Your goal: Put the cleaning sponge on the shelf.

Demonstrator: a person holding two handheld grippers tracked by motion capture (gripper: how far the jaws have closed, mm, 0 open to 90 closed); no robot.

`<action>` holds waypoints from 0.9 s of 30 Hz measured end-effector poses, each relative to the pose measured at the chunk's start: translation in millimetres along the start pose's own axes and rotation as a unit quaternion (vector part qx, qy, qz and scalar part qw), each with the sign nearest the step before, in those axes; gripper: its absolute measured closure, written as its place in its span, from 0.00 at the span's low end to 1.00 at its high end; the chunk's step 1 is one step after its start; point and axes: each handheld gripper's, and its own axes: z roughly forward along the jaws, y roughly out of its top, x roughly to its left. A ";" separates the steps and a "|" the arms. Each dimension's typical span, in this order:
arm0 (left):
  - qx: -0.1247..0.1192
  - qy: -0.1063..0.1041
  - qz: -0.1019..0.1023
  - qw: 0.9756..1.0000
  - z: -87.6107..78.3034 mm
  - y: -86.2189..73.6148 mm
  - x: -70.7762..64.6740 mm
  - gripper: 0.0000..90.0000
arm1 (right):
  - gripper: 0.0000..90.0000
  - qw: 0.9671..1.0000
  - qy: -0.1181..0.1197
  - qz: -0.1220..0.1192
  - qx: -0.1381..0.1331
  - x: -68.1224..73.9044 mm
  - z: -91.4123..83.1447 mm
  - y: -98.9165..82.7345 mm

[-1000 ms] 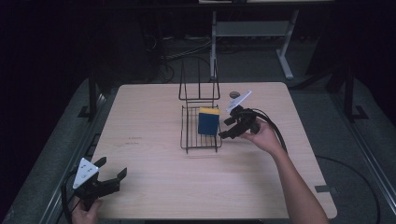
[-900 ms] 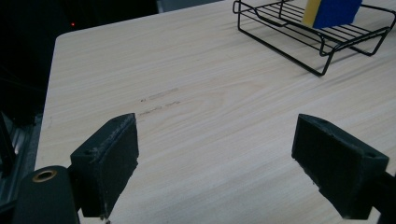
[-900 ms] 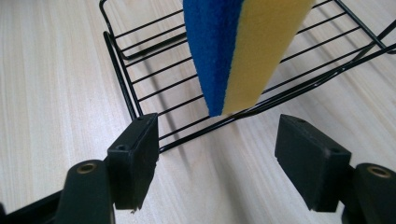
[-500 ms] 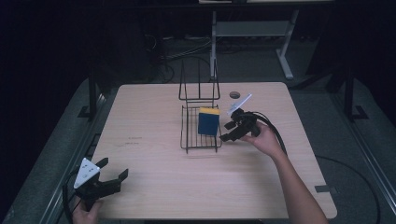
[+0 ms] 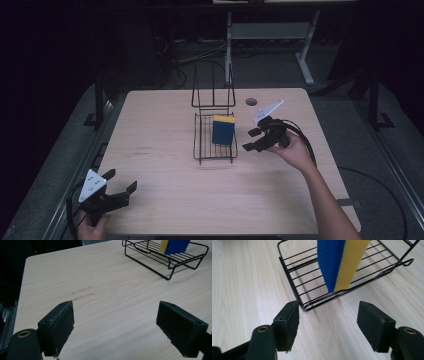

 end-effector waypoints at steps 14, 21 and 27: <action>0.001 0.001 0.004 1.000 0.5 -0.1 -1.1 0.16 | 0.37 1.000 -0.009 0.015 0.004 9.7 -8.6 -34.9; 0.001 0.000 0.006 1.000 0.4 0.1 -1.5 0.16 | 0.37 1.000 -0.015 0.019 0.004 16.3 -16.0 -49.6; 0.001 0.000 0.007 1.000 0.7 0.0 -2.0 0.16 | 0.37 1.000 -0.017 0.021 0.001 22.2 -21.8 -58.4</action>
